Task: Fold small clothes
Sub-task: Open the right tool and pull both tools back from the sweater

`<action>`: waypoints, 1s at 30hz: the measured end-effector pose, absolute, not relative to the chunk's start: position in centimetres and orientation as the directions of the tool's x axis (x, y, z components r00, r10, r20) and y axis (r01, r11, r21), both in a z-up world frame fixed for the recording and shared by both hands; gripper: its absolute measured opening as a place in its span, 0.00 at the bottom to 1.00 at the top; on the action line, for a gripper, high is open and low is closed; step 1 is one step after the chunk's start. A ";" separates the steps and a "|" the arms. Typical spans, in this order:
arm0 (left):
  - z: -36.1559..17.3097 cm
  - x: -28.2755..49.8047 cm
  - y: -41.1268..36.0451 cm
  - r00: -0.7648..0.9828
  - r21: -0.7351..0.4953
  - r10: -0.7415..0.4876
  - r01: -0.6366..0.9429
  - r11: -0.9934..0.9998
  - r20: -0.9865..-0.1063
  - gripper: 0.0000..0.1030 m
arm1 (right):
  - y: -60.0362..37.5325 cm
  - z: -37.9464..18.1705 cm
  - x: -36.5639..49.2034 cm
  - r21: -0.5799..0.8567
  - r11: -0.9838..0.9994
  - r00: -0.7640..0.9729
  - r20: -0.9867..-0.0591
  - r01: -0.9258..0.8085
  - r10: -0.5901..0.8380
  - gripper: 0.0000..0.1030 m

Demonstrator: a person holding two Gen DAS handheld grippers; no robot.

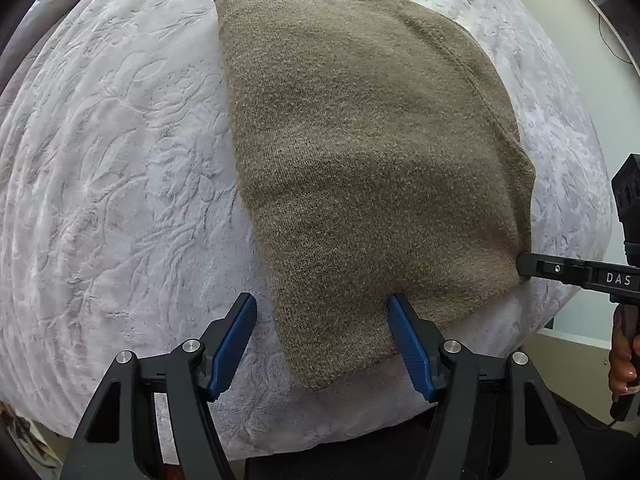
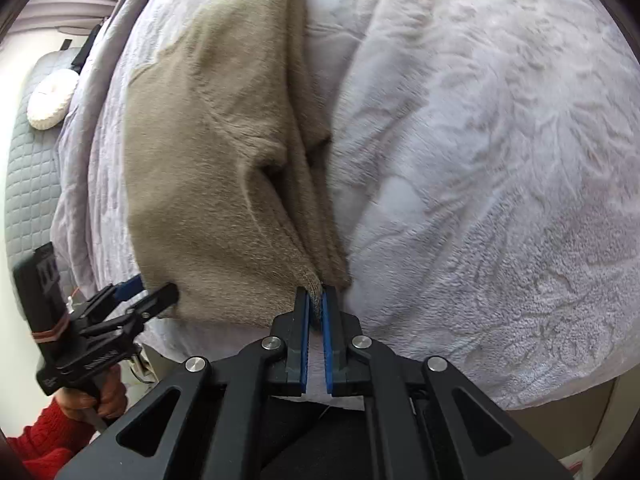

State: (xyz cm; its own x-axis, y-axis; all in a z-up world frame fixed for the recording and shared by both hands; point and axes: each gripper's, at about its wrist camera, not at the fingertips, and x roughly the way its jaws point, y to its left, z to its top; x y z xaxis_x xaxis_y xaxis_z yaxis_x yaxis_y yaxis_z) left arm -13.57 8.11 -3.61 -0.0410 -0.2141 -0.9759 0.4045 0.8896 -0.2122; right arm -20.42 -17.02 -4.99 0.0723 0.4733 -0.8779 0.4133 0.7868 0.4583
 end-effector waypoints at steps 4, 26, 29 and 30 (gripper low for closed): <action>-3.1 -13.3 7.9 -0.031 -0.202 -0.209 0.416 0.887 -0.977 0.67 | -17.4 -4.0 -20.8 0.446 0.787 0.084 -0.886 0.426 0.457 0.07; 2.9 -10.5 9.0 0.066 -0.145 -0.183 0.381 0.913 -0.981 0.99 | -14.6 2.0 -16.6 0.339 0.880 0.108 -0.941 0.332 0.322 0.14; 3.6 -10.0 9.1 0.077 -0.138 -0.180 0.376 0.916 -0.981 0.99 | -13.5 2.4 -15.7 0.323 0.896 0.112 -0.947 0.306 0.303 0.46; 3.6 -9.9 9.0 0.080 -0.131 -0.173 0.370 0.920 -0.982 0.99 | -13.1 2.6 -15.5 0.317 0.901 0.115 -0.948 0.297 0.296 0.56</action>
